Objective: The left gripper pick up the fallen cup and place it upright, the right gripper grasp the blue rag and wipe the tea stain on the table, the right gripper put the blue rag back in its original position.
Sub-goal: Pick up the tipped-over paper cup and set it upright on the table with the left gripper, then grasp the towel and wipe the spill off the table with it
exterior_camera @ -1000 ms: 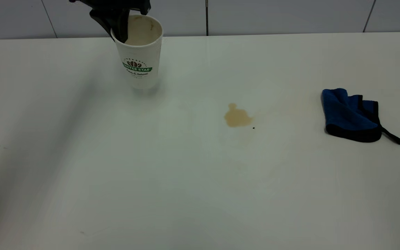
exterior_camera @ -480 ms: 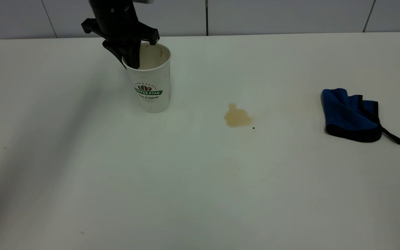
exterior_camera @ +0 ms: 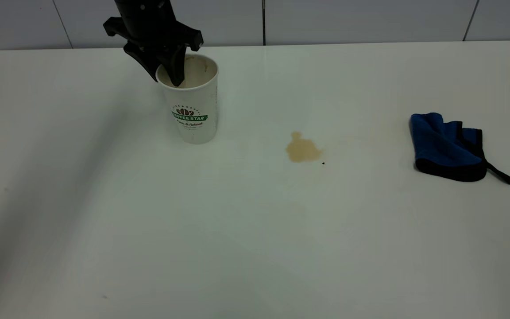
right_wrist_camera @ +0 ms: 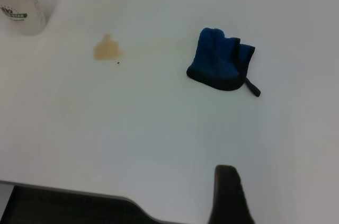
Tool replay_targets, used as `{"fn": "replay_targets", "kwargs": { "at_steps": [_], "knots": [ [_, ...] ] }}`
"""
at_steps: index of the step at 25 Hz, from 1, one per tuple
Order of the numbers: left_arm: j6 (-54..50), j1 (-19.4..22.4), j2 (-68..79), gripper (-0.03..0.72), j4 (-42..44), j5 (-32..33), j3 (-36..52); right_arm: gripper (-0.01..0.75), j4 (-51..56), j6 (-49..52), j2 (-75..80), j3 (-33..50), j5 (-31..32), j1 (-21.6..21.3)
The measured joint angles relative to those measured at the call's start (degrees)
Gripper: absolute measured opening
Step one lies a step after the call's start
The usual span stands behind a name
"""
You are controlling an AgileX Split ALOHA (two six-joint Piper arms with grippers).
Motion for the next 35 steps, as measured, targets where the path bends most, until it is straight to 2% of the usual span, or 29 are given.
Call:
{"fn": "replay_targets", "kwargs": {
  "at_steps": [3,12,25,29,35],
  "knots": [
    [0.79,-0.05,-2.21,0.433,0.0,2.25,0.0,0.553,0.0,0.0,0.0,0.0,0.0,0.0],
    [3.62,-0.11,-15.39,0.443,-4.24,12.18,0.0,0.553,0.0,0.0,0.0,0.0,0.0,0.0],
    [-0.95,-0.11,-45.07,0.443,-5.37,12.23,0.91,0.553,0.0,0.0,0.0,0.0,0.0,0.0],
    [-2.16,-0.11,-58.08,0.443,-4.54,12.23,12.91,0.553,0.0,0.0,0.0,0.0,0.0,0.0],
    [-2.32,-0.11,-80.93,0.443,0.25,12.23,44.23,0.553,0.0,0.0,0.0,0.0,0.0,0.0]
  ]
}}
